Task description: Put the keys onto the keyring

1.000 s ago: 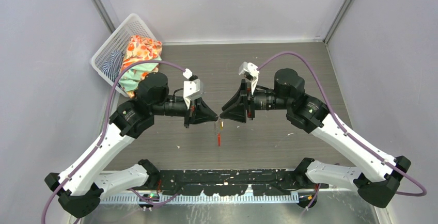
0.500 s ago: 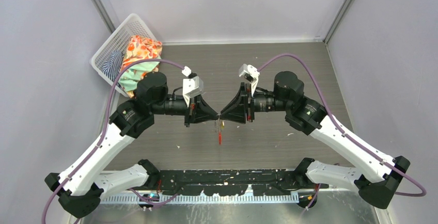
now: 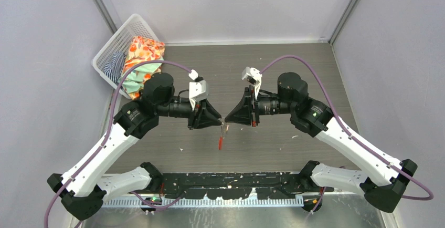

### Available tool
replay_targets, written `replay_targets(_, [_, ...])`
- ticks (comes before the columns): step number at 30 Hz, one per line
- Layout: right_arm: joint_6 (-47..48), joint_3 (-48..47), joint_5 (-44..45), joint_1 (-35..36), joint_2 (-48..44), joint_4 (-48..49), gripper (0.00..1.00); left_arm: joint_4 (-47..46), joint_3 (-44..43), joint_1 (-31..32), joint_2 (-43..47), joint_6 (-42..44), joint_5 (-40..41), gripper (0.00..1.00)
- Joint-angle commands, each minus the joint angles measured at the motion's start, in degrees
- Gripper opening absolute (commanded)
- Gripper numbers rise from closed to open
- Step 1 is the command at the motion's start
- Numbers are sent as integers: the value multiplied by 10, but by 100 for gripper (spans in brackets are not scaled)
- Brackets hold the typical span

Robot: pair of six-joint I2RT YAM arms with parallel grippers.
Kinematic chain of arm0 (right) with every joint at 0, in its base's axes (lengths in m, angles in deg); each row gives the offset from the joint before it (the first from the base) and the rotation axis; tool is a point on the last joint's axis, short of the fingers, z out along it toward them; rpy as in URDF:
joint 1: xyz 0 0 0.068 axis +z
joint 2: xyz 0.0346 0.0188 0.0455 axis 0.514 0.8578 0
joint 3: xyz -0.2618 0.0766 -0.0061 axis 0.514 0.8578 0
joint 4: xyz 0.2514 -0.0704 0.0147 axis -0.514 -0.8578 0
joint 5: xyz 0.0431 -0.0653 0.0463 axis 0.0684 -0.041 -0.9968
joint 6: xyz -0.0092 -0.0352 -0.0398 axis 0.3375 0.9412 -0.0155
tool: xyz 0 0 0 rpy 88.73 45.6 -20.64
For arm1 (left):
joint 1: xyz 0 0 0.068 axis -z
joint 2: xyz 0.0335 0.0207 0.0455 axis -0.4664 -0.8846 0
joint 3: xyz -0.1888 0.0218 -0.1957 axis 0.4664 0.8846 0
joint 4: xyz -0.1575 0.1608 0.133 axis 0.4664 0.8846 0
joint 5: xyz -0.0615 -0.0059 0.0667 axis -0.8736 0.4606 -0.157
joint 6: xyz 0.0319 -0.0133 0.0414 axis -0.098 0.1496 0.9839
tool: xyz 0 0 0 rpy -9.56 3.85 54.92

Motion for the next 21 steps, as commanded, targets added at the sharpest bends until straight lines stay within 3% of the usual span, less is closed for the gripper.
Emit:
replay_targets(1, [46, -65, 5, -2, 10, -88, 1, 87, -25, -2, -14, 84, -19, 35])
replay_targets(12, [120, -175, 20, 2, 72, -264, 1, 147, -76, -1, -50, 193, -25, 38])
replay_targets(21, [160, -248, 60, 29, 121, -342, 1, 147, -106, 6, -77, 200, -33, 38])
